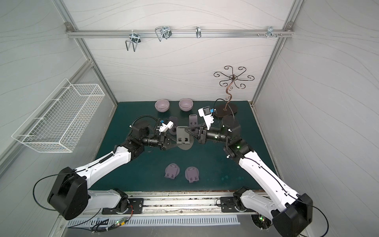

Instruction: Open the phone stand

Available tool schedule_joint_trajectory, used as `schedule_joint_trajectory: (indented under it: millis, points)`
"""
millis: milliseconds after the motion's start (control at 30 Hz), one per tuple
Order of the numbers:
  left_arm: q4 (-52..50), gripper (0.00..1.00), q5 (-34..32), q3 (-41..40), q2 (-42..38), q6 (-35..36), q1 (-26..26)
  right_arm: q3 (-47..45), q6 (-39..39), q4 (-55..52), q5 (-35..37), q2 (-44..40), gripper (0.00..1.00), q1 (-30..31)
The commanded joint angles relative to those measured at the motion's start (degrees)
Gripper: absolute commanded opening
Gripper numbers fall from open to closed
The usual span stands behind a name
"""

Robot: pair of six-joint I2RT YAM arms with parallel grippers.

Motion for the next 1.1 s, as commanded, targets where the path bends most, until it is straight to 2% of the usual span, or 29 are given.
schedule_joint_trajectory:
  millis: [0,200,600,933,967,1067]
  points:
    - [-18.5,0.0,-0.4,-5.2,1.9,1.4,-0.2,6.9,-12.8,17.8,5.8,-3.2,0.0,-2.6]
    - [-18.8,0.0,-0.2,-5.4,2.3,1.2,-0.3,6.9,-20.7,11.9,6.3,-3.1,0.0,-5.0]
    - [-19.9,0.0,-0.9,-2.5,3.2,2.7,-0.2,6.0,-13.4,16.9,-1.5,1.6,0.0,-7.7]
    - [-14.6,0.0,-3.1,-1.5,2.0,-1.7,0.1,4.2,-14.1,6.9,-7.9,-1.0,0.0,-7.7]
    - [-14.3,0.03,-3.4,-1.5,1.5,-2.4,0.4,3.9,-14.7,5.3,-7.9,-1.5,0.0,-7.7]
    - [-14.3,0.3,-4.2,-1.7,-0.4,-3.7,2.2,2.1,-15.1,3.0,-7.4,-2.6,0.0,-7.8]
